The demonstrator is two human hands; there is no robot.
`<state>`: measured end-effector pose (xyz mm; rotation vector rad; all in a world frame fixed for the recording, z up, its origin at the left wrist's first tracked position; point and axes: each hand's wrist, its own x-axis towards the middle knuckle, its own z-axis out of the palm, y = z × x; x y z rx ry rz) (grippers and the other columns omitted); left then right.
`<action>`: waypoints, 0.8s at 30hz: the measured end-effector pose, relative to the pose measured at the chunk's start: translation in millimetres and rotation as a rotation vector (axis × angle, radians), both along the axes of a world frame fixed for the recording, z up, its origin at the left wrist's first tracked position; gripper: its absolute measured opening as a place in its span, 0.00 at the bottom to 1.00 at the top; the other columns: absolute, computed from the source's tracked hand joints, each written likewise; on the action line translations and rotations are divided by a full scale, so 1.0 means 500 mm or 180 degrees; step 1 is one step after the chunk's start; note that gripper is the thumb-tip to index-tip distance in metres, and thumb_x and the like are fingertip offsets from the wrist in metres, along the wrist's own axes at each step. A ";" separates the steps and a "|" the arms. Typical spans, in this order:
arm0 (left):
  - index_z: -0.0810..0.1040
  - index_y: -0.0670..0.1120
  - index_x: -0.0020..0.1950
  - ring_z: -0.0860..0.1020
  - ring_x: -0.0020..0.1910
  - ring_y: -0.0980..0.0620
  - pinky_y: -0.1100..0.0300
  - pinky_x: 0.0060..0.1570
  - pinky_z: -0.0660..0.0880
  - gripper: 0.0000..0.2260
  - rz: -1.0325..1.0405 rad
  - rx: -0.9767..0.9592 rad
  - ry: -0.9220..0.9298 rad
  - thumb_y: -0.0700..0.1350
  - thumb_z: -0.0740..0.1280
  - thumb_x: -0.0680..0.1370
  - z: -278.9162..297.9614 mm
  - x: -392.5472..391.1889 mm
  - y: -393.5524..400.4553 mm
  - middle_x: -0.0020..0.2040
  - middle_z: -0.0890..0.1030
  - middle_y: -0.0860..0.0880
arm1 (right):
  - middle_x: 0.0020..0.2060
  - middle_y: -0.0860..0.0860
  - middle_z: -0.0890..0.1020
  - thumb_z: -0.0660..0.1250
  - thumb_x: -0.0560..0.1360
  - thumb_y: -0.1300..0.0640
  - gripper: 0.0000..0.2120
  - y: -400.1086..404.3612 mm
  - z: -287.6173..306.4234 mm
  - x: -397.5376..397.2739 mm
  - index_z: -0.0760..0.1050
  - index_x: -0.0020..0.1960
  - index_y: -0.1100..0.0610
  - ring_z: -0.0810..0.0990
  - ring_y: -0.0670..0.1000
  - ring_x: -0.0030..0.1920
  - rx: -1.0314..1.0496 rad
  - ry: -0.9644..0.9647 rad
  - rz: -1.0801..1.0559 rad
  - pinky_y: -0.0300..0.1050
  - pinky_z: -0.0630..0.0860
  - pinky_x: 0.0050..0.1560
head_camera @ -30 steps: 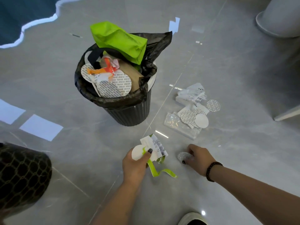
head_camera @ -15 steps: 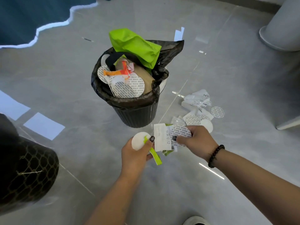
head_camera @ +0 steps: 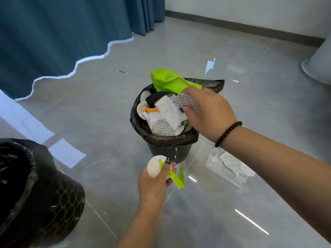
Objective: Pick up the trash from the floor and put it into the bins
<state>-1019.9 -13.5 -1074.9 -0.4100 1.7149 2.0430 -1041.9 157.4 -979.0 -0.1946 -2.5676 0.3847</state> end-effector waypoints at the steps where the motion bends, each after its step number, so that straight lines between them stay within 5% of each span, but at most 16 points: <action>1: 0.78 0.44 0.49 0.84 0.39 0.53 0.59 0.38 0.78 0.05 -0.0003 -0.0038 0.0001 0.38 0.70 0.75 -0.002 0.000 -0.002 0.40 0.86 0.47 | 0.40 0.56 0.81 0.72 0.69 0.61 0.13 -0.001 -0.010 -0.014 0.76 0.53 0.58 0.79 0.60 0.41 0.0452 -0.0098 -0.0084 0.46 0.70 0.33; 4: 0.79 0.43 0.49 0.84 0.37 0.55 0.61 0.36 0.79 0.04 0.0058 -0.0074 -0.0045 0.38 0.70 0.75 -0.011 -0.003 -0.015 0.40 0.86 0.46 | 0.38 0.57 0.78 0.74 0.63 0.65 0.13 -0.019 -0.050 -0.027 0.76 0.45 0.59 0.76 0.58 0.31 0.1103 -0.0287 0.0106 0.40 0.59 0.27; 6: 0.79 0.44 0.48 0.84 0.38 0.54 0.59 0.39 0.80 0.04 0.0124 -0.0093 -0.0084 0.39 0.70 0.75 -0.015 -0.005 -0.022 0.40 0.86 0.47 | 0.43 0.58 0.77 0.67 0.71 0.58 0.06 -0.028 -0.075 -0.016 0.75 0.46 0.60 0.75 0.59 0.35 0.1109 -0.0425 0.0236 0.42 0.62 0.29; 9: 0.79 0.45 0.46 0.84 0.40 0.52 0.60 0.38 0.79 0.03 0.0241 -0.0113 -0.0173 0.40 0.71 0.75 -0.021 -0.005 -0.030 0.40 0.86 0.47 | 0.47 0.57 0.75 0.50 0.77 0.49 0.19 -0.037 -0.085 0.009 0.76 0.49 0.60 0.72 0.58 0.43 0.0693 -0.0623 0.0252 0.49 0.70 0.41; 11: 0.79 0.45 0.47 0.83 0.41 0.52 0.62 0.36 0.78 0.03 0.0285 -0.0071 -0.0269 0.41 0.71 0.75 -0.025 -0.002 -0.031 0.40 0.86 0.48 | 0.47 0.55 0.75 0.49 0.77 0.49 0.21 -0.033 -0.092 0.015 0.77 0.49 0.59 0.70 0.57 0.45 0.0618 -0.0635 0.0312 0.51 0.69 0.45; 14: 0.78 0.45 0.49 0.83 0.44 0.53 0.62 0.38 0.76 0.04 0.0239 -0.0052 -0.0342 0.42 0.70 0.75 -0.031 0.005 -0.031 0.41 0.86 0.48 | 0.49 0.55 0.76 0.54 0.75 0.53 0.17 -0.029 -0.105 0.011 0.79 0.51 0.57 0.70 0.58 0.46 0.0437 -0.0603 0.0285 0.53 0.71 0.47; 19: 0.78 0.44 0.49 0.83 0.41 0.53 0.59 0.42 0.79 0.04 0.0149 -0.0097 -0.0416 0.41 0.70 0.76 -0.034 0.020 -0.024 0.41 0.86 0.48 | 0.50 0.53 0.75 0.73 0.69 0.60 0.14 -0.021 -0.083 -0.012 0.79 0.54 0.57 0.73 0.56 0.52 -0.0854 -0.0652 0.0058 0.51 0.72 0.57; 24: 0.78 0.48 0.48 0.81 0.41 0.57 0.62 0.40 0.76 0.02 0.0105 -0.0206 -0.0367 0.43 0.69 0.76 -0.022 0.024 -0.026 0.41 0.86 0.50 | 0.47 0.53 0.77 0.73 0.70 0.58 0.04 -0.024 -0.068 -0.022 0.81 0.44 0.56 0.74 0.55 0.53 -0.0616 -0.0775 0.0049 0.50 0.72 0.55</action>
